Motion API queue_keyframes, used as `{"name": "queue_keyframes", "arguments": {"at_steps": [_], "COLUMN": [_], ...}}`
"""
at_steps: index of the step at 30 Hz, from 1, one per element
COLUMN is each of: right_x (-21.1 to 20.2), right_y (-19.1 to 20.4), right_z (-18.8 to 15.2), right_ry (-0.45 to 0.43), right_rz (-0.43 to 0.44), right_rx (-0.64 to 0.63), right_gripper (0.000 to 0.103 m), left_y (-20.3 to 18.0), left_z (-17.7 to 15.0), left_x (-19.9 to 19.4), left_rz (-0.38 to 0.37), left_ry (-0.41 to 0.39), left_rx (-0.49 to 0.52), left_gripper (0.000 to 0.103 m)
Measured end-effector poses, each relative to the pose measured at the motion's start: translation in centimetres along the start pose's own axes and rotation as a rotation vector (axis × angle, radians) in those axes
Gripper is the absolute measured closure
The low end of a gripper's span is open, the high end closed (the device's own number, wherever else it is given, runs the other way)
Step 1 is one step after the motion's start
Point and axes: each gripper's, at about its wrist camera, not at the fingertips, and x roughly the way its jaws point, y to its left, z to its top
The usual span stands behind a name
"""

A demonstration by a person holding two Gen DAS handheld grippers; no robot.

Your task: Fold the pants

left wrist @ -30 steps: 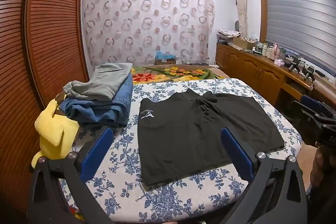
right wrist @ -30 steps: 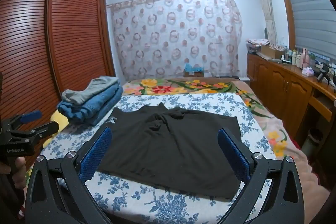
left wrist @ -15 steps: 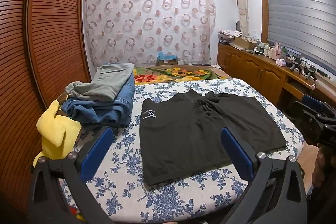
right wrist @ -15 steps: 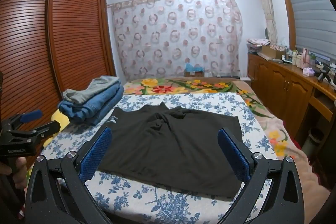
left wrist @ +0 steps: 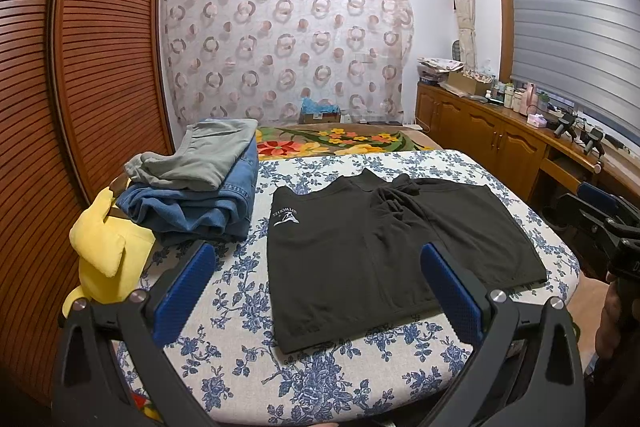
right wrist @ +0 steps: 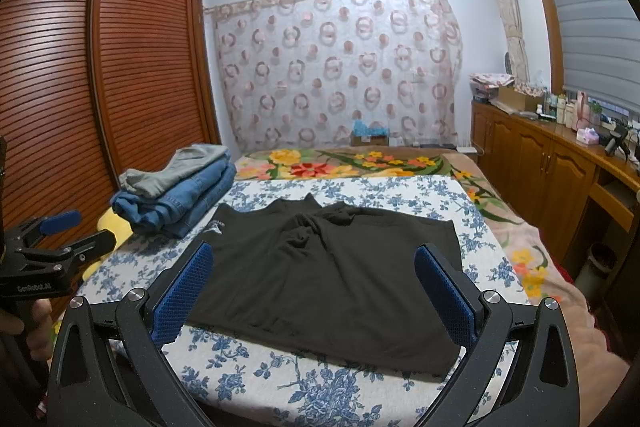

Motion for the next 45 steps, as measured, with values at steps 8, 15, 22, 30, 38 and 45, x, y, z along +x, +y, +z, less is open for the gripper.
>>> {"name": "queue_keyframes", "arguments": {"at_steps": [8, 15, 22, 30, 38, 45], "right_x": [0.0, 0.0, 0.0, -0.1, -0.1, 0.1], "right_y": [0.0, 0.0, 0.0, -0.1, -0.2, 0.7], "right_z": [0.0, 0.0, 0.0, 0.0, 0.1, 0.1], "right_ry": [0.001, 0.001, 0.001, 0.001, 0.001, 0.001], "right_rz": [-0.001, -0.001, -0.001, 0.000, 0.000, -0.001], "right_rx": [0.000, 0.000, 0.001, 0.000, 0.000, -0.001], "right_gripper": [0.000, 0.000, 0.000, 0.000, 0.000, 0.000], "left_y": [0.0, -0.1, 0.0, 0.2, 0.2, 0.2], "left_z": [0.0, 0.0, 0.0, 0.1, 0.1, 0.1], "left_x": [0.0, 0.0, 0.0, -0.1, -0.1, -0.1], "left_rz": [0.000, 0.002, 0.001, 0.002, 0.003, 0.003], "left_ry": [-0.001, 0.000, 0.000, -0.002, -0.002, -0.002], "left_rx": [-0.001, -0.002, -0.001, 0.000, -0.002, -0.002], "left_gripper": [0.000, 0.000, 0.000, 0.000, 0.000, 0.000]}}
